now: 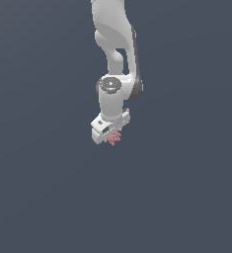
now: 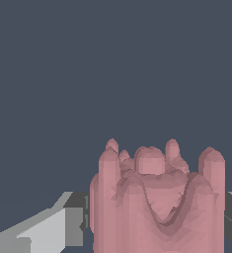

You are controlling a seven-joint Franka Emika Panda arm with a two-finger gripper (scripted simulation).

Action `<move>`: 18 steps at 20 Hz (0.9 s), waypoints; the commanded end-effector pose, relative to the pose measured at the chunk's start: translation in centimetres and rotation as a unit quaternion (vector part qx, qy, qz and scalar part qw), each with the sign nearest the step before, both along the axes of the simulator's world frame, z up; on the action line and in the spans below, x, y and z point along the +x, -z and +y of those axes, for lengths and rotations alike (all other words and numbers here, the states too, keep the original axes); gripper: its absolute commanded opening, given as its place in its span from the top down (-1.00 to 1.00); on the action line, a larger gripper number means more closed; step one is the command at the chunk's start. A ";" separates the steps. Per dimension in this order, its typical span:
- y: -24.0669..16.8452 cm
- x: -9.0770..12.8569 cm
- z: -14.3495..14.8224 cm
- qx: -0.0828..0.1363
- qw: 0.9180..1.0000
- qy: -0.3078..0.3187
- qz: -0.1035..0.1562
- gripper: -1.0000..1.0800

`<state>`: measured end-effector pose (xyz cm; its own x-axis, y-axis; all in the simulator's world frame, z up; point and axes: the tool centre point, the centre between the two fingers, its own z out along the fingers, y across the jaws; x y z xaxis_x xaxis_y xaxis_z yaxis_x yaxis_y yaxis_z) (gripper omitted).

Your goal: Pick up the object and move it to a goal position.

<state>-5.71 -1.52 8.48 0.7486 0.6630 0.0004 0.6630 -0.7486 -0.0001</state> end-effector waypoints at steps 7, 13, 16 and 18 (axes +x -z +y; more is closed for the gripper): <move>-6.3 2.2 -7.5 0.001 1.000 0.000 0.000 1.00; -11.0 4.0 -13.0 0.001 1.000 0.000 0.000 1.00; -12.8 4.8 -15.2 0.001 1.000 0.000 0.000 1.00; -13.7 5.2 -16.4 0.000 1.000 0.000 0.000 1.00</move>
<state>-0.83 -17.01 21.42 0.7495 0.6620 0.0018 0.6620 -0.7495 0.0004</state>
